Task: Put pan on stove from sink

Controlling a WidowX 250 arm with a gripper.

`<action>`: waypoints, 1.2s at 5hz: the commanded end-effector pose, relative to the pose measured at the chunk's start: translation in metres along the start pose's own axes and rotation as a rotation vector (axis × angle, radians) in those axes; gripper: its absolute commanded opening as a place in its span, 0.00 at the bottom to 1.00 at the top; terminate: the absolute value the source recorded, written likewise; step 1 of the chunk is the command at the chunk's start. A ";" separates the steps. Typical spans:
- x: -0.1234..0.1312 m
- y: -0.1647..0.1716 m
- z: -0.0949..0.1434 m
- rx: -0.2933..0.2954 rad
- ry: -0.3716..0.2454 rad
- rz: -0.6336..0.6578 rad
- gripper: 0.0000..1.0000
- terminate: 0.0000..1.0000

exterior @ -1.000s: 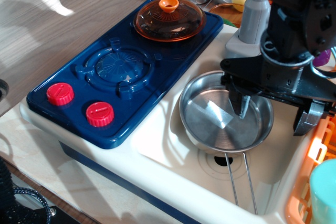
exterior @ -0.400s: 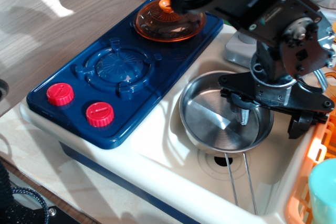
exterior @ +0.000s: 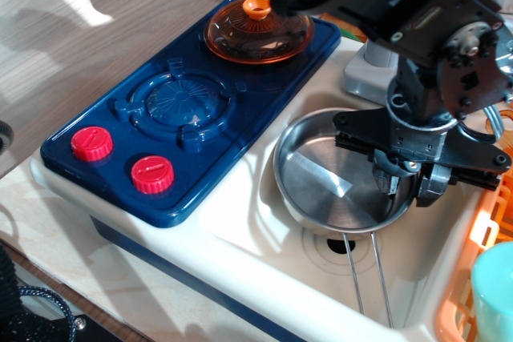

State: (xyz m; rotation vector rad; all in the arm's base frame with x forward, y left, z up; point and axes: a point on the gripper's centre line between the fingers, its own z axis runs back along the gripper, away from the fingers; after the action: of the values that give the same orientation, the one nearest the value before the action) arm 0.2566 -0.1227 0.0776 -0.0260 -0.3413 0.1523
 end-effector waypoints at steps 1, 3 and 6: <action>0.014 -0.003 0.045 0.073 0.017 -0.002 0.00 0.00; 0.017 0.000 0.088 0.176 0.038 0.030 0.00 0.00; 0.010 0.033 0.129 0.364 0.092 0.064 0.00 0.00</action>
State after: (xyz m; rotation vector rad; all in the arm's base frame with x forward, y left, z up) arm 0.2147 -0.0784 0.1761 0.3694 -0.1054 0.2193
